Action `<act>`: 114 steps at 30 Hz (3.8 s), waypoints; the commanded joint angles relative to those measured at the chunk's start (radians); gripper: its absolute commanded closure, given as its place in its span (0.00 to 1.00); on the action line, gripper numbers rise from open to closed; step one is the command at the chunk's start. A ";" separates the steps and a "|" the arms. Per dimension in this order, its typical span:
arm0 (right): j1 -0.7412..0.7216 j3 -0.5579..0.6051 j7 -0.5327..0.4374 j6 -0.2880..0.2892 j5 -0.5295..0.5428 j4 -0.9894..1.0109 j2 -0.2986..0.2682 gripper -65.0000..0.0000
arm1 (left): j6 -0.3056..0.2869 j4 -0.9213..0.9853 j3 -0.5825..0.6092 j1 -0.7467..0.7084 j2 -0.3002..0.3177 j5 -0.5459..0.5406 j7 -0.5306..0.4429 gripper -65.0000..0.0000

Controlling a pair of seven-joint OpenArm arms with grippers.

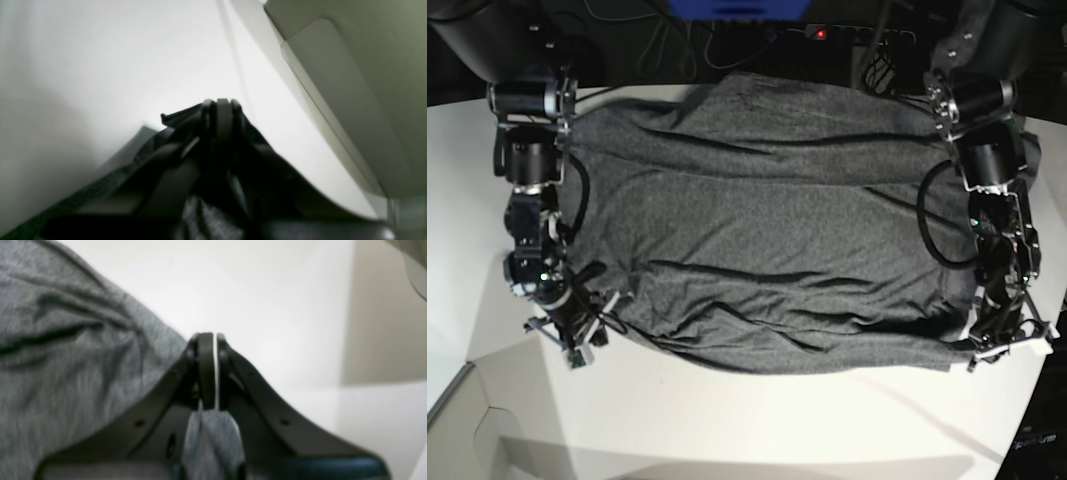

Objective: Layout the t-shirt on the table in an organized manner, then fold the t-shirt properly
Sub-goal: 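Slide the right gripper along the shirt side toward the hem, then grasp the hem corners with both grippers, then pull the held hem with both grippers away from the collar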

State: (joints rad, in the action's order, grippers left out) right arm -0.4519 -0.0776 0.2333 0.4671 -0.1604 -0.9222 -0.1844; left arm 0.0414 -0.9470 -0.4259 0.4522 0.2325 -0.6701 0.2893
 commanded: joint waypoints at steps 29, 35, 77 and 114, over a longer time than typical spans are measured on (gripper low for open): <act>-0.106 0.005 -0.035 0.003 0.005 0.168 -0.016 0.34 | -0.010 -0.016 0.045 0.056 0.012 -0.006 -0.017 1.00; -0.106 0.005 -0.078 0.000 0.005 0.174 -0.020 0.34 | -0.010 -0.016 0.045 0.053 0.012 -0.006 -0.017 1.00; 0.038 -0.003 -0.144 0.000 0.006 -0.028 -0.020 1.00 | -0.011 -0.027 0.045 0.096 0.017 -0.006 -0.017 1.00; 0.135 -0.104 -0.144 0.000 0.008 -0.117 -0.008 1.00 | -0.011 0.023 -0.008 0.067 0.029 -0.006 0.063 1.00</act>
State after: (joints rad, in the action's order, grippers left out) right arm -0.2901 -0.1802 0.1188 0.4736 -0.1612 -1.0210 -0.1822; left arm 0.0414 -0.9047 -0.4320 0.4797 0.2493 -0.6704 0.3771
